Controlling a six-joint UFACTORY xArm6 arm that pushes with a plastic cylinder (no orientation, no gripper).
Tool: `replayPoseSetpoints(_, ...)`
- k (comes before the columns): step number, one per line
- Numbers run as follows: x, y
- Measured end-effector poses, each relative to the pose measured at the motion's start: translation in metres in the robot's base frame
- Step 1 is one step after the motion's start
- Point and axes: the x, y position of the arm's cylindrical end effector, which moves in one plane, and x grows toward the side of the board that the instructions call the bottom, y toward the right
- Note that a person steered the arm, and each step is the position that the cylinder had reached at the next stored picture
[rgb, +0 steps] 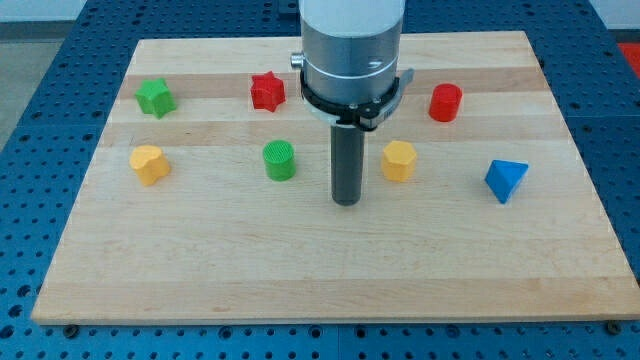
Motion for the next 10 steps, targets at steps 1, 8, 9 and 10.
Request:
replayPoseSetpoints(1,-0.043,0.012)
replayPoseSetpoints(8,-0.032,0.088)
replayPoseSetpoints(9,-0.032,0.133)
replayPoseSetpoints(10,-0.032,0.155)
